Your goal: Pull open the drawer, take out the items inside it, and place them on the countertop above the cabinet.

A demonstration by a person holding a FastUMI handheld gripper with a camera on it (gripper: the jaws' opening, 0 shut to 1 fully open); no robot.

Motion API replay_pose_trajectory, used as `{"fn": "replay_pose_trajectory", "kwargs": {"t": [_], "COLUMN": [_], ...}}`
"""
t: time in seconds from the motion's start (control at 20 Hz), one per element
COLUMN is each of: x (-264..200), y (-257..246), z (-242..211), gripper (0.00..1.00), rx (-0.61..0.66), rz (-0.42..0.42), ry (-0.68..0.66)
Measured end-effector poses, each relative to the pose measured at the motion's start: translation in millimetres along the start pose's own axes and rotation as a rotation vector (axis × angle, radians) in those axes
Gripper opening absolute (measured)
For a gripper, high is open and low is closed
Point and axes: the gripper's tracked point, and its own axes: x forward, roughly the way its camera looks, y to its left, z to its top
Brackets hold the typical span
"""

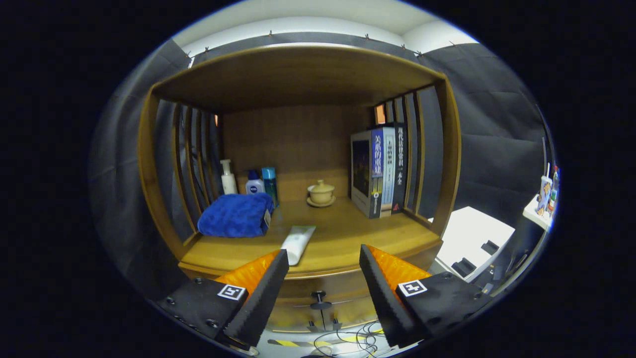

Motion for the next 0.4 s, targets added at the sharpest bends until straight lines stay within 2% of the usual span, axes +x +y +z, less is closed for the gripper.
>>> {"fn": "replay_pose_trajectory", "kwargs": {"t": [0.15,0.4], "x": [-20.0,-48.6], "y": [5.6,14.6], "z": [27.8,63.9], "gripper": [0.96,0.96], "rx": [-0.020,0.028], "rz": [0.004,0.031], "ry": [-0.049,-0.106]}}
